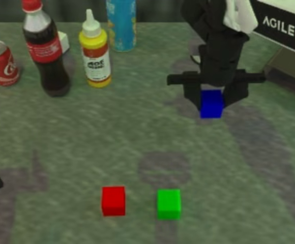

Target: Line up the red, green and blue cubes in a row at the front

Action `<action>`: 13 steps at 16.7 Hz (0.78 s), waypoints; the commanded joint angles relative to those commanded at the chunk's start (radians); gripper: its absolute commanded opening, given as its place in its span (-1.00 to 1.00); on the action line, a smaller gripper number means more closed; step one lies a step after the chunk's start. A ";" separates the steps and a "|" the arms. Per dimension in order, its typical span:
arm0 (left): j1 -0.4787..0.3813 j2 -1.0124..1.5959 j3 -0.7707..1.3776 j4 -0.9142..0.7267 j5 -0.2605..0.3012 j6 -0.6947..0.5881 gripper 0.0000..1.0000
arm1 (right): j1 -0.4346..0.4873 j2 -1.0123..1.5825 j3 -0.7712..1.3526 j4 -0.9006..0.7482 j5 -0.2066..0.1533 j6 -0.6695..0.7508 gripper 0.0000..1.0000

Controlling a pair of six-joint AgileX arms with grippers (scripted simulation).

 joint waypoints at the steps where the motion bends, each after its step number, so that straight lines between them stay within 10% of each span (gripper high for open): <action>1: 0.000 0.000 0.000 0.000 0.000 0.000 1.00 | 0.005 -0.011 -0.012 0.004 0.000 0.005 -1.00; 13: 0.000 0.000 0.000 0.000 0.000 0.000 1.00 | 0.237 -0.500 -0.689 0.168 -0.001 0.237 -1.00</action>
